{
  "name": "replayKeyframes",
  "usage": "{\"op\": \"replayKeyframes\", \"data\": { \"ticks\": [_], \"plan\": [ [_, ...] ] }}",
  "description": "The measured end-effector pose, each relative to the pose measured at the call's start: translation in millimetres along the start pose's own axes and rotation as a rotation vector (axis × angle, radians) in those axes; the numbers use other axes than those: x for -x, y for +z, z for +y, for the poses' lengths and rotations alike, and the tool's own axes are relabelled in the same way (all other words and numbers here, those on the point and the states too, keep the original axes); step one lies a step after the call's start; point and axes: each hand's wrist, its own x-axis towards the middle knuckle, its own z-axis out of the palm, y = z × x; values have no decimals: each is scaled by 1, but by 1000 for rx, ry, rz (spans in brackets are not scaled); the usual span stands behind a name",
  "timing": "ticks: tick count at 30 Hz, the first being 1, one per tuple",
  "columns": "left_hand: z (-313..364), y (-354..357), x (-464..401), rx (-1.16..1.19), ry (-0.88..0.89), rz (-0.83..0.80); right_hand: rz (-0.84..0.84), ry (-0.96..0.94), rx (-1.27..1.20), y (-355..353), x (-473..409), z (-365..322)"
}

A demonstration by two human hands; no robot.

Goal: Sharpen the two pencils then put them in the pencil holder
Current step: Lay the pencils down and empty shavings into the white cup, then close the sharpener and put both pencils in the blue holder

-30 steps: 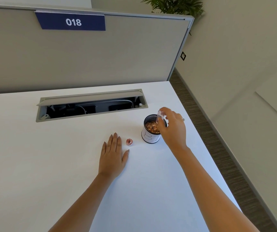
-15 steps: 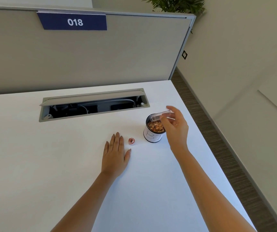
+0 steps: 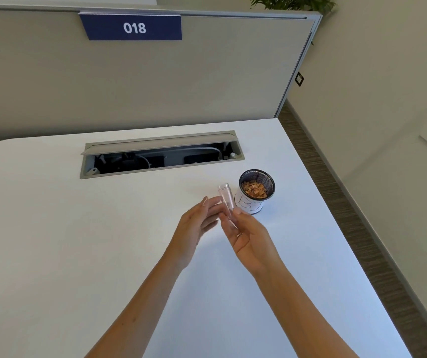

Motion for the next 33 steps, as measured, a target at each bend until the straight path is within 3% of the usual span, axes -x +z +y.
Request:
{"op": "replayKeyframes", "data": {
  "ticks": [3,8,11,14,17,20,27,33],
  "plan": [
    [4,5,4,41,3,-43,1,26,62,-6,-3,11],
    [-4,-7,-2,69,-28,42,38,27,369,-14,-10,13],
    [-10,-18,-3,108,-60,81,222,-60,615,-21,-26,17],
    [-19,-32,-7,163,-99,138,380,-272,1025,-29,-48,27],
    [-26,-44,-9,194,-141,157,286,-425,1371,-30,-64,40],
    [-34,-54,-10,158,-200,149,252,-433,1537,-28,-78,50],
    [-42,-66,-8,148,-246,161,375,-433,1509,-22,-95,54],
    [-38,-64,1,112,-237,127,235,-303,1159,-18,-74,43]
  ]
}}
